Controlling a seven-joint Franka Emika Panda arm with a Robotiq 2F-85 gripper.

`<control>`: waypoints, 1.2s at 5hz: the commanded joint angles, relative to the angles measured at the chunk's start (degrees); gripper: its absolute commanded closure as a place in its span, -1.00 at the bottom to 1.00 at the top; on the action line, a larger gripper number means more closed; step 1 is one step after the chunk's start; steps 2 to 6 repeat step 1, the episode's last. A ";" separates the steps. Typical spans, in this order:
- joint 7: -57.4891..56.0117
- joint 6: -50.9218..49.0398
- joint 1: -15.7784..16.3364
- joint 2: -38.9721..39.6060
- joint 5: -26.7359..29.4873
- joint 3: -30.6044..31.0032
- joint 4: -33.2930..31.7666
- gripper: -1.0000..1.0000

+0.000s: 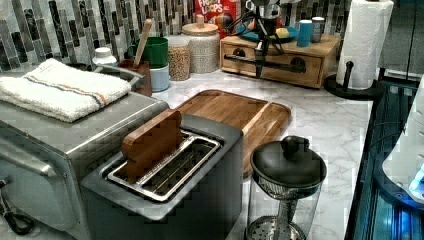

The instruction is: Close the drawer.

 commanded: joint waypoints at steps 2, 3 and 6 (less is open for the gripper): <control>0.81 0.62 -3.48 -0.74 -0.65 -4.71 8.44 1.00; 0.81 0.62 -3.48 -0.74 -0.65 -4.71 8.44 1.00; 0.81 0.62 -3.48 -0.74 -0.65 -4.71 8.44 1.00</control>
